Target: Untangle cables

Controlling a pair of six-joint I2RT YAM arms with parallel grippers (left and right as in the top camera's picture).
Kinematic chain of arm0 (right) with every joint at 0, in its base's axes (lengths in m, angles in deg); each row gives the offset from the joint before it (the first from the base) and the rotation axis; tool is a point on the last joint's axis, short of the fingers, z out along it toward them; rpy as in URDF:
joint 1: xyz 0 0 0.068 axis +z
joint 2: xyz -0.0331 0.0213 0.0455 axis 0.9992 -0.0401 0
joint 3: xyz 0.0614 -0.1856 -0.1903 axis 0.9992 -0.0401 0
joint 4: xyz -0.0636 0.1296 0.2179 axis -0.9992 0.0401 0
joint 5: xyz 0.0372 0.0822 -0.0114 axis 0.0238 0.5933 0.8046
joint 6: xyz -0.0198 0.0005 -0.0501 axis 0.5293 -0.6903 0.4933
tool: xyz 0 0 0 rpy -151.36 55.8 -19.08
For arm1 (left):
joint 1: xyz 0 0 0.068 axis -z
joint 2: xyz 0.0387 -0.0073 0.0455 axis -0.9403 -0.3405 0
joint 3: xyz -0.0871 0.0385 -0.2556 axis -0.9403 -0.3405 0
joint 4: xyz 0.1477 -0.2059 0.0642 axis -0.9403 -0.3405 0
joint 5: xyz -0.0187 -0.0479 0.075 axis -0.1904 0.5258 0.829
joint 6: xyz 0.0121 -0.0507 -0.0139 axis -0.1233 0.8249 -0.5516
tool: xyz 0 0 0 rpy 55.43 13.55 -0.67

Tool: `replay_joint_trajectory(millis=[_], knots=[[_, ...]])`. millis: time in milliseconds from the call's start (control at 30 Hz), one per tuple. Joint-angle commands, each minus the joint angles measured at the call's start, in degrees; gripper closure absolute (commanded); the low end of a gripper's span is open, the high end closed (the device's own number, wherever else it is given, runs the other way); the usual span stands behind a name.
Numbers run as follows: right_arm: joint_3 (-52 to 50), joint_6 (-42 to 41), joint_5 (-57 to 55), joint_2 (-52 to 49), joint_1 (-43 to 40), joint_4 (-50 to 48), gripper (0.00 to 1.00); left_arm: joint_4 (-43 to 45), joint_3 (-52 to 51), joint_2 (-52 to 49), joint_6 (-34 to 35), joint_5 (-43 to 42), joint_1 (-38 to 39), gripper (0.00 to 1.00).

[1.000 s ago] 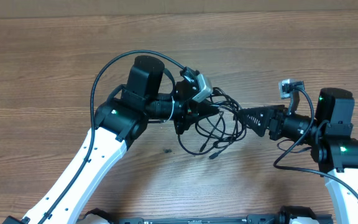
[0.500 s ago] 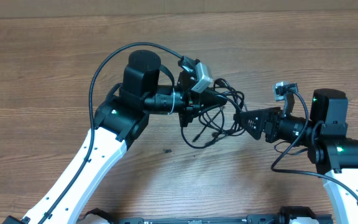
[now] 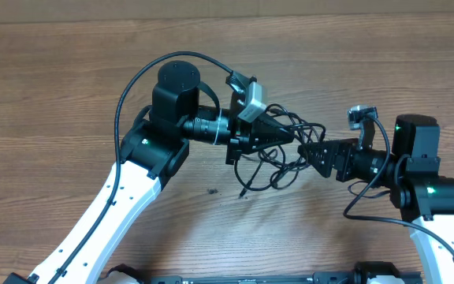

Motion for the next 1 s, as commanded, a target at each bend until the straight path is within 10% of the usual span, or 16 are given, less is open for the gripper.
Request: replay_joint_trajectory(millis=[0, 967], knots=[[0.1, 0.4, -6.2, 0.1, 0.4, 1.2, 0.33, 2.7, 1.4, 0.7, 1.9, -5.2, 0.3, 0.96], [0.1, 0.2, -19.5, -1.5, 0.4, -0.1, 0.19, 13.7, 1.4, 0.7, 8.4, -16.9, -3.2, 0.96]])
